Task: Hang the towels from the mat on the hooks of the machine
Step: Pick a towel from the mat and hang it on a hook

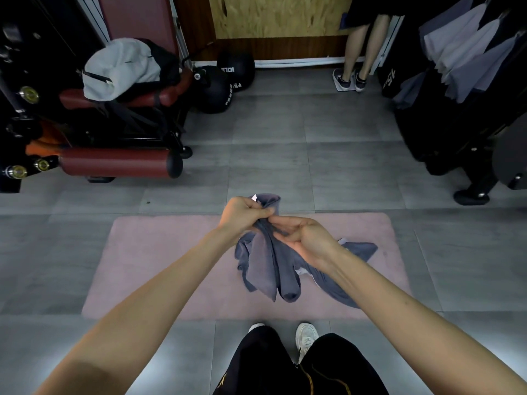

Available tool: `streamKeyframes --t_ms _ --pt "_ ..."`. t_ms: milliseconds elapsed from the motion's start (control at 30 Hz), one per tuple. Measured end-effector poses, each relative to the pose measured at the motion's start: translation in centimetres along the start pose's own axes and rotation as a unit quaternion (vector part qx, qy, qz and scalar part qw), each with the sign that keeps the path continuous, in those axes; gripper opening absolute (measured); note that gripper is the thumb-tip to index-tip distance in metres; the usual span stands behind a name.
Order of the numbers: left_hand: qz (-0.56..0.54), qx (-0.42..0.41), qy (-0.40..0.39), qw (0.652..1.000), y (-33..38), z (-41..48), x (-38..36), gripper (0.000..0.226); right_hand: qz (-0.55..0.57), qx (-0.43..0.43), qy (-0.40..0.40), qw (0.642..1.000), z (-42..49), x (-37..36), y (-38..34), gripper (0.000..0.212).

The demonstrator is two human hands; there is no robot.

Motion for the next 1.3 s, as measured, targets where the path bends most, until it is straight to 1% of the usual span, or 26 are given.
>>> streamKeyframes --t_ms 33,67,100,133,167,200,233,267,300,333,400,467,500,567,633,700,733,800,867,933,1000,1133,1233,1300 --pt "0.008 -0.002 -0.004 1.000 -0.1 -0.1 0.1 0.027 0.015 -0.001 0.008 1.000 -0.3 0.2 0.0 0.058" --pt "0.023 -0.006 -0.011 1.000 -0.2 -0.2 0.2 0.020 0.020 0.003 0.026 0.999 -0.5 0.5 -0.1 0.053" --pt "0.043 -0.011 -0.016 0.999 -0.3 -0.4 0.3 0.018 -0.003 0.015 0.054 0.998 -0.6 1.3 -0.3 0.047" --pt "0.070 -0.019 -0.014 0.997 -0.3 -0.6 0.6 0.019 -0.057 0.040 0.088 0.994 -0.6 2.4 -0.7 0.041" --pt "0.102 -0.028 -0.007 0.994 -0.2 -0.9 0.9 0.019 -0.146 0.076 0.119 0.979 -0.6 3.7 -1.4 0.037" --pt "0.134 -0.037 -0.001 0.990 -0.1 -1.1 1.1 0.016 -0.261 0.116 0.136 0.949 -0.5 4.7 -2.3 0.034" --pt "0.160 -0.047 0.003 0.986 0.1 -1.5 1.4 0.013 -0.377 0.150 0.129 0.905 -0.3 5.3 -3.2 0.032" --pt "0.180 -0.057 0.003 0.982 0.4 -1.8 1.6 0.010 -0.478 0.177 0.101 0.854 -0.1 5.3 -3.7 0.031" --pt "0.196 -0.068 0.001 0.978 0.7 -2.3 1.7 0.008 -0.555 0.194 0.068 0.806 0.3 5.1 -4.0 0.036" --pt "0.209 -0.082 -0.003 0.974 1.2 -2.7 1.8 0.007 -0.608 0.209 0.032 0.766 0.8 4.7 -4.1 0.043" --pt "0.235 -0.116 -0.017 0.965 2.1 -3.8 2.0 0.008 -0.674 0.222 -0.030 0.704 1.9 3.6 -4.2 0.058" --pt "0.259 -0.145 -0.025 0.955 3.1 -4.8 2.3 0.007 -0.727 0.209 -0.088 0.648 3.0 2.9 -3.9 0.063" --pt "0.270 -0.157 -0.027 0.950 3.4 -5.2 2.6 0.008 -0.748 0.199 -0.116 0.623 3.5 2.9 -3.6 0.061" --pt "0.291 -0.184 -0.026 0.939 4.1 -5.9 3.5 0.008 -0.772 0.194 -0.152 0.586 3.9 2.9 -3.6 0.051" --pt "0.323 -0.224 -0.006 0.920 4.8 -6.2 4.9 0.004 -0.801 0.224 -0.166 0.529 3.9 3.4 -3.8 0.041" --pt "0.360 -0.256 0.025 0.897 5.0 -6.1 6.5 0.007 -0.819 0.279 -0.164 0.474 3.7 4.0 -4.4 0.035" --pt "0.372 -0.260 0.036 0.890 4.9 -5.8 7.2 0.006 -0.809 0.321 -0.156 0.467 3.2 4.0 -5.0 0.028" --pt "0.395 -0.266 0.053 0.878 4.6 -5.4 8.3 0.007 -0.768 0.429 -0.150 0.451 1.7 3.1 -6.0 0.008" --pt "0.411 -0.267 0.071 0.868 4.2 -5.0 8.8 0.012 -0.737 0.501 -0.178 0.418 0.1 1.8 -6.5 0.003" --pt "0.418 -0.270 0.093 0.862 3.9 -4.6 9.3 0.015 -0.722 0.531 -0.222 0.384 -1.4 0.7 -6.4 0.010" --pt "0.421 -0.274 0.109 0.857 3.8 -4.4 9.8 0.015 -0.709 0.535 -0.271 0.371 -2.6 0.0 -5.8 0.014" --pt "0.435 -0.284 0.106 0.848 3.4 -4.1 9.9 0.015 -0.718 0.490 -0.339 0.360 -2.9 -0.9 -4.7 0.011" --pt "0.435 -0.282 0.103 0.849 3.0 -3.8 9.8 0.014 -0.749 0.444 -0.343 0.353 -2.3 -1.1 -4.8 0.011" --pt "0.434 -0.280 0.101 0.850 2.8 -3.6 9.8 0.014 -0.767 0.424 -0.329 0.352 -1.9 -0.9 -4.9 0.018"
Point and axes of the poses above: each hand's wrist, its own z-axis towards the middle knuckle, its own x-axis out of the back of the hand, y = z × x, the point moved 7 cm from there along z, towards the middle knuckle, and after that the axes turned 13 degrees about x, right-handed, at the moved point
